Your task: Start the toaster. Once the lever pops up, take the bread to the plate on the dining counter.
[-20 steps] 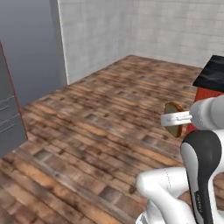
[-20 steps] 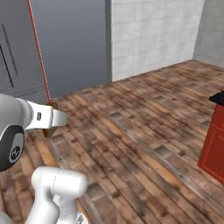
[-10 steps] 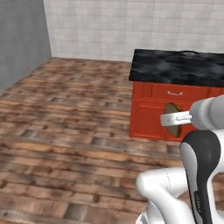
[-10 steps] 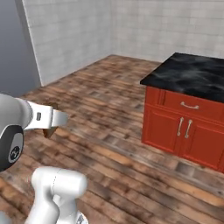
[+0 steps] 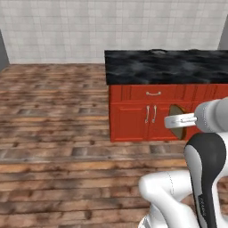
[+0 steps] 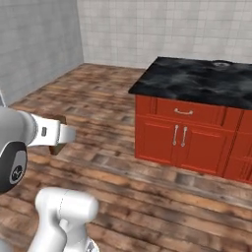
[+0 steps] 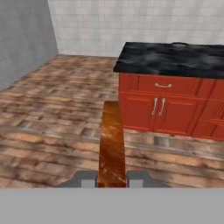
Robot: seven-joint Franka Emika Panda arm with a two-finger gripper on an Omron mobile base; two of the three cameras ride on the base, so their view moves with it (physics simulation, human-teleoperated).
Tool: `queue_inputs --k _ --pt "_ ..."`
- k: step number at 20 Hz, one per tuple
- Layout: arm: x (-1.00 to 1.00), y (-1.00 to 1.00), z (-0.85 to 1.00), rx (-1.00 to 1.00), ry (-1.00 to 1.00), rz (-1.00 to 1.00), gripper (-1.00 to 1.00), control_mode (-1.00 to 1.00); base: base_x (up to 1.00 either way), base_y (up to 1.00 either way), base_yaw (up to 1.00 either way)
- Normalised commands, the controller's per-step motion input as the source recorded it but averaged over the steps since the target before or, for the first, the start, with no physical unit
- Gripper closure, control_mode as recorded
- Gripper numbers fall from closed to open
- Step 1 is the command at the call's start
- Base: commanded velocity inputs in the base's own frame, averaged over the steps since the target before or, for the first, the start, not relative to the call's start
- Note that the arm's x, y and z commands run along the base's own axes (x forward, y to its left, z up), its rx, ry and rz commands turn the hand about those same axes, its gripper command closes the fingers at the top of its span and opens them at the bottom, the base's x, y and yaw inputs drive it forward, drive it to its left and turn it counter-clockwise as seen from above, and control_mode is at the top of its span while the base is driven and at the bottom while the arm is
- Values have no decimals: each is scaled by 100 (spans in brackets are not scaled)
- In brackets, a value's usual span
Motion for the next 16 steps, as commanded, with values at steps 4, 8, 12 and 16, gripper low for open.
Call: queue_inputs --k 4,8,12,16 --pt "0 0 0 0 0 0 100 100 81 96 -22" --pt "0 0 0 0 0 0 100 100 94 100 -24" --pt "0 0 0 0 0 0 100 100 95 100 -22" --pt "0 0 0 0 0 0 100 100 94 100 -22"
